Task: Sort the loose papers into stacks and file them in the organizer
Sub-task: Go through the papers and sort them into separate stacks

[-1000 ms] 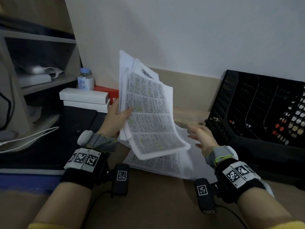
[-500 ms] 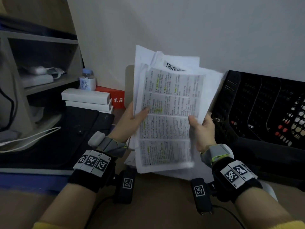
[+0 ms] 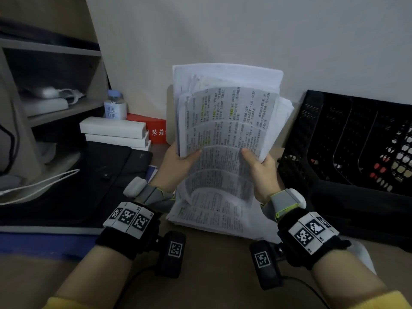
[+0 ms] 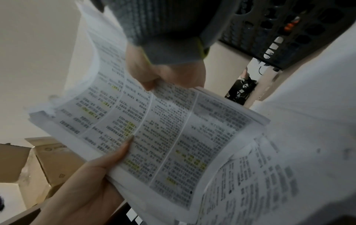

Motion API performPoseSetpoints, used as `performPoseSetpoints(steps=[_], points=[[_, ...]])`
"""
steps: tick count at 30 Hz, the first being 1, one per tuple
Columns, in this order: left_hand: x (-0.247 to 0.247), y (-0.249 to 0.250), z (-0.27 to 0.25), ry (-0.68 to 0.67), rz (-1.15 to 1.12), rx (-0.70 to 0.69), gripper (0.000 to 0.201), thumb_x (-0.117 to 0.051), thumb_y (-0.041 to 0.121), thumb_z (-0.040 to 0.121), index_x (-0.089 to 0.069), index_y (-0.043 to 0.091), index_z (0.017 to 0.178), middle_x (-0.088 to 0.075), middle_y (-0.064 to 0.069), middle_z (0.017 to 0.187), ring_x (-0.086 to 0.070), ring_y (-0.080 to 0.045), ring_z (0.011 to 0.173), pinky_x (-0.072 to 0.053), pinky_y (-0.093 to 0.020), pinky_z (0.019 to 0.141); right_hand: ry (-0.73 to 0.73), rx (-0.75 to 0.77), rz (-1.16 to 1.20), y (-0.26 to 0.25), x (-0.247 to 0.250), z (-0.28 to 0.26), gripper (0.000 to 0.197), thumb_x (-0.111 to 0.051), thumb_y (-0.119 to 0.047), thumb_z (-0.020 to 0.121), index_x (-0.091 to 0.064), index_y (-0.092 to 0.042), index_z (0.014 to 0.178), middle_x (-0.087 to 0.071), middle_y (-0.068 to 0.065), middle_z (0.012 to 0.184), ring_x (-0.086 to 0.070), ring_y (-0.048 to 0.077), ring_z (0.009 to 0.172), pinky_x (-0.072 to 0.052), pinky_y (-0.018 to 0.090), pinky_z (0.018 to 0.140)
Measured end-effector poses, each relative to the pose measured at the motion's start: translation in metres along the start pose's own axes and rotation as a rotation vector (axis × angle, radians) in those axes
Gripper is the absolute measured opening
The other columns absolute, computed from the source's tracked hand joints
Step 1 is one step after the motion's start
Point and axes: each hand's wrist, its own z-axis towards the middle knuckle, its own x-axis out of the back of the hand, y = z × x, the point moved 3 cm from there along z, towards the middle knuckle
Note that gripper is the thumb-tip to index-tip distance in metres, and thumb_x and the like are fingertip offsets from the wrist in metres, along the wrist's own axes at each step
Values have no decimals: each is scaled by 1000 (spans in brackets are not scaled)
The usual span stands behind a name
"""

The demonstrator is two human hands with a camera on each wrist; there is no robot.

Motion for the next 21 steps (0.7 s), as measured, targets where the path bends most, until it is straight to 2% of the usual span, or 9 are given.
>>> performPoseSetpoints(steps=[4, 7, 9, 12, 15, 17, 19, 20, 21], points=[[-1, 5, -1, 52, -52, -2, 30, -66, 16, 90, -62, 25, 119, -67, 9, 118, -61, -8, 114, -50, -30, 97, 26, -49, 53, -4, -4, 6, 10, -60, -22, 93, -66, -25, 101, -70, 2, 110, -66, 22, 106, -52, 46, 95], [-3, 16, -4, 113, -111, -51, 26, -66, 16, 90, -63, 33, 109, -68, 18, 108, -64, 2, 105, -51, -21, 88, 47, -20, 52, -12, -10, 7, 9, -61, -29, 92, -68, -25, 94, -72, 5, 105, -68, 25, 103, -53, 49, 93], [-4, 26, -5, 154, -147, -108, 27, -65, 14, 90, -62, 33, 109, -67, 19, 108, -64, 4, 103, -52, -15, 85, 64, -9, 75, -17, -12, 7, 15, -60, -34, 92, -70, -23, 89, -73, 7, 99, -69, 26, 98, -54, 49, 90], [-1, 36, -4, 172, -205, -135, 27, -67, 14, 89, -62, 32, 108, -69, 21, 104, -65, 5, 100, -51, -12, 81, 87, -19, 111, -23, -13, 6, 30, -57, -44, 91, -70, -18, 86, -74, 12, 97, -70, 30, 95, -56, 50, 86], [0, 29, -2, 146, -236, -67, 21, -68, 18, 88, -65, 35, 101, -72, 22, 96, -67, 5, 96, -53, -12, 76, 79, -82, 101, -18, -11, 4, 40, -49, -51, 93, -68, -16, 90, -75, 7, 90, -72, 25, 87, -58, 43, 81], [-1, 20, -2, 130, -232, 11, 18, -69, 26, 87, -67, 36, 102, -73, 17, 100, -67, 2, 97, -54, -13, 76, 63, -133, 96, -9, -9, 3, 47, -44, -55, 93, -68, -16, 97, -74, 10, 96, -71, 27, 92, -57, 46, 85], [1, 9, -1, 131, -225, 83, 28, -70, 32, 85, -68, 27, 113, -72, 15, 103, -67, 3, 96, -53, -12, 74, 52, -161, 75, -2, -9, 2, 54, -40, -58, 93, -68, -14, 108, -70, 20, 109, -65, 37, 104, -52, 55, 91], [3, 5, 0, 132, -217, 108, 35, -71, 31, 84, -67, 22, 118, -72, 13, 106, -67, 2, 97, -53, -13, 76, 38, -171, 56, 2, -9, 2, 56, -41, -59, 93, -66, -14, 112, -68, 22, 113, -63, 38, 107, -50, 56, 93], [5, 0, 1, 129, -211, 124, 38, -72, 27, 84, -66, 19, 120, -72, 11, 109, -67, 1, 98, -54, -14, 78, 16, -181, 36, 6, -9, 2, 54, -43, -59, 92, -65, -16, 114, -69, 17, 113, -65, 33, 108, -51, 52, 94]])
